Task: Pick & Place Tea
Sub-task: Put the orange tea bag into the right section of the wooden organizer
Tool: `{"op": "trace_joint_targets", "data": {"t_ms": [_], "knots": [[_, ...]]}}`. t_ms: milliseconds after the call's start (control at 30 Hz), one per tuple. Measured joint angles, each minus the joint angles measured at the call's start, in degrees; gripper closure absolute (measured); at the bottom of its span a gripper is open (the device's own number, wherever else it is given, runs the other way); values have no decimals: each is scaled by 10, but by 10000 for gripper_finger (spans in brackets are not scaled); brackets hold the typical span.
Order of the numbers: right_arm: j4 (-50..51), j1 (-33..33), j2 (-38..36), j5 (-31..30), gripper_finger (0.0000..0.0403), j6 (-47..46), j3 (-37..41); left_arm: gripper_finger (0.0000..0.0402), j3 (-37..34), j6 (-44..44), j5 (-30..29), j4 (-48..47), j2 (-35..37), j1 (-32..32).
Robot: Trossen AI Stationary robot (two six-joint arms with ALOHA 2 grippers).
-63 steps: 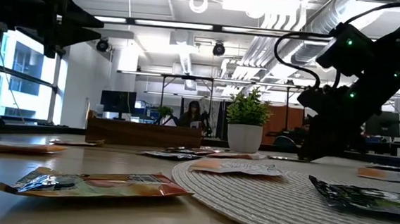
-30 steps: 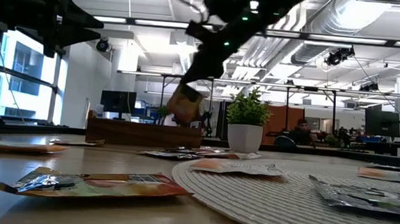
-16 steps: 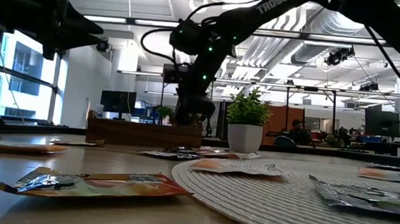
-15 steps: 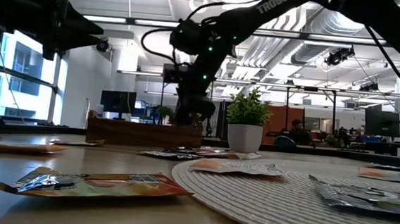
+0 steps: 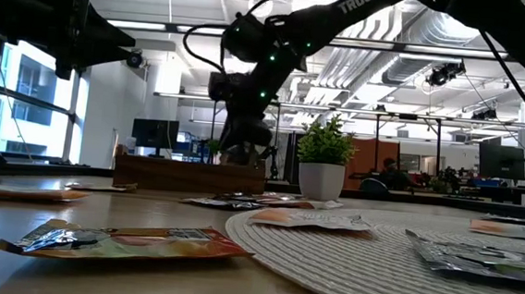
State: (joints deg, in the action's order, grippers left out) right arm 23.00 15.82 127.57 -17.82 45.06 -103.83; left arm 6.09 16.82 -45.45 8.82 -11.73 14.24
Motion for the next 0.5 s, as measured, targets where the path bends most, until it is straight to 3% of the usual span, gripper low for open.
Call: {"op": "trace_joint_targets", "data": {"t_ms": [133, 233, 500], "knots": [[41, -29, -22, -47, 261, 0, 0, 250, 0, 0, 0, 0, 0, 0], [94, -50, -49, -63, 252, -53, 0, 250, 0, 2, 0, -4, 0, 0], [252, -57, -124, 69, 274, -270, 35, 250, 0, 17, 12, -19, 0, 0]]}}
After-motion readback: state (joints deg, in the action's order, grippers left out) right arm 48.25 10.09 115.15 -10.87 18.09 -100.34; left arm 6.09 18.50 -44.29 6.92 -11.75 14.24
